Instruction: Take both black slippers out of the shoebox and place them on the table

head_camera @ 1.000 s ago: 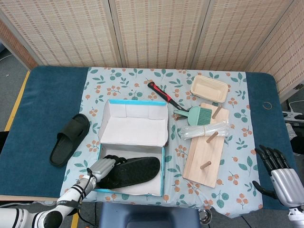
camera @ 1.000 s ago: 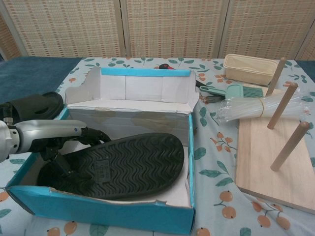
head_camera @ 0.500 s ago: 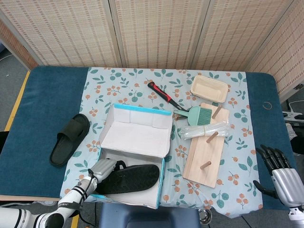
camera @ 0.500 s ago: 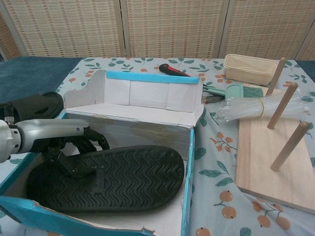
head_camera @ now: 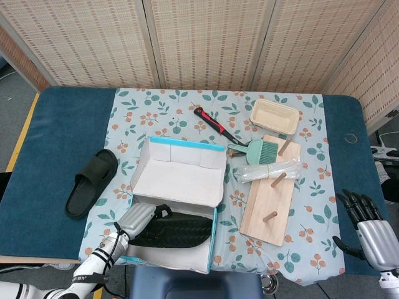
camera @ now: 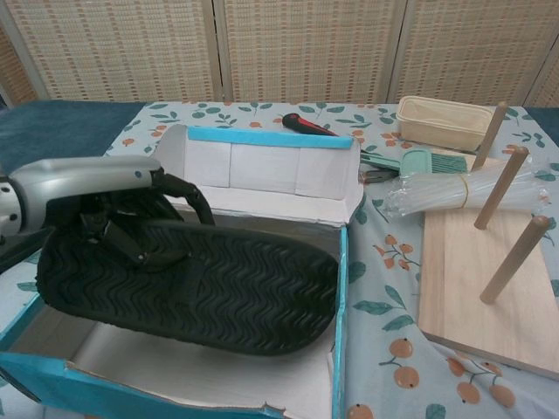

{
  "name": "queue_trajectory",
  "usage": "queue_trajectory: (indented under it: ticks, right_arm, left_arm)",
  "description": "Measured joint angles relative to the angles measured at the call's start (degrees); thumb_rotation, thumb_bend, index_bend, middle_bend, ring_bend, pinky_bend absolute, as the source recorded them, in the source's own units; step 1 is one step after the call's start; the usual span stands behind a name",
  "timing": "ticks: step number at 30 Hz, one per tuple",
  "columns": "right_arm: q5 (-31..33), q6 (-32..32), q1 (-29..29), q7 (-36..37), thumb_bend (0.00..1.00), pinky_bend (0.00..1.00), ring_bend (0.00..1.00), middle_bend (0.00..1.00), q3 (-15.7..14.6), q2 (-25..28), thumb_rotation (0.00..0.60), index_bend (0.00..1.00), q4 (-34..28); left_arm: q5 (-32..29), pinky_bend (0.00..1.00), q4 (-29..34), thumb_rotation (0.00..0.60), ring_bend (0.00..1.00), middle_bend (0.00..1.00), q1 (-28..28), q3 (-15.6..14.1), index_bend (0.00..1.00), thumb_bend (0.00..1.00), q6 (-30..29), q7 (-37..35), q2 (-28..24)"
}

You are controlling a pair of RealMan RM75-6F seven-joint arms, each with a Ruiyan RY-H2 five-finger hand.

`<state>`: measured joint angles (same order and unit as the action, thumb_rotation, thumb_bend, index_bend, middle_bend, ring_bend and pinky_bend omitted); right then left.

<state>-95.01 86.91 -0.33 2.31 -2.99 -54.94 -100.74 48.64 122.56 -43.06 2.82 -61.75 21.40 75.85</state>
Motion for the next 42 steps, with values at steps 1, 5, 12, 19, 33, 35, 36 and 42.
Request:
queue_trajectory:
  ticks: [1,5,12,19,33,35,36,42]
  right_arm:
    - [0.0,0.0,0.0,-0.1,0.15,0.0,0.0,0.0,0.0,0.0,0.6,0.0,0.0]
    - [0.0,-0.2,0.1,-0.1,0.15,0.0,0.0,0.0,-0.1,0.0,0.6,0.0,-0.1]
    - [-0.1,-0.2,0.0,-0.2,0.15,0.0,0.0,0.0,-0.2,0.1,0.6,0.0,-0.2]
    - [-1.1,-0.5,0.1,-0.5,0.15,0.0,0.0,0.0,-0.7,0.1,0.6,0.0,-0.4]
    - [-1.1,-0.7,0.0,-1.2,0.15,0.0,0.0,0.0,-0.9,0.3,0.6,0.0,-1.1]
    - [-1.8,-0.9,0.1,-1.1,0.15,0.0,0.0,0.0,-1.2,0.4,0.6,0.0,-1.2]
    - [-2.0,-0.9,0.1,-1.0,0.15,0.0,0.0,0.0,-1.3,0.5,0.6,0.0,-1.2]
    - [-2.1,-0.8,0.1,-0.7,0.15,0.0,0.0,0.0,-1.5,0.6,0.6,0.0,-1.2]
  left_arm:
    - [0.7,0.42,0.8,0.6,0.54,0.77,0.3,0.4,0.85,0.81,-0.8,-0.3,-0.4]
    - [4.1,0.43,2.8,0.6,0.54,0.77,2.1,2.6,0.85,0.81,-4.8,-2.9,-2.5]
    - [7.1,0.43,2.3,0.6,0.54,0.77,6.2,6.0,0.85,0.81,-12.2,-5.7,-7.5]
    - [9.6,0.42,-9.2,0.6,0.54,0.76,8.2,8.0,0.85,0.79,-19.1,-5.2,-6.0]
    - [16.4,0.39,-69.6,0.6,0.51,0.73,9.0,5.9,0.82,0.77,-22.6,-0.2,13.0]
    - [17.3,0.36,-77.7,0.6,0.48,0.7,9.2,5.2,0.79,0.77,-21.9,-0.5,16.5]
    - [17.9,0.33,-82.9,0.6,0.44,0.65,9.3,4.9,0.74,0.77,-21.3,-0.9,18.8]
    - [19.4,0.23,-102.3,0.6,0.19,0.35,10.5,4.0,0.46,0.74,-12.6,-4.1,29.9]
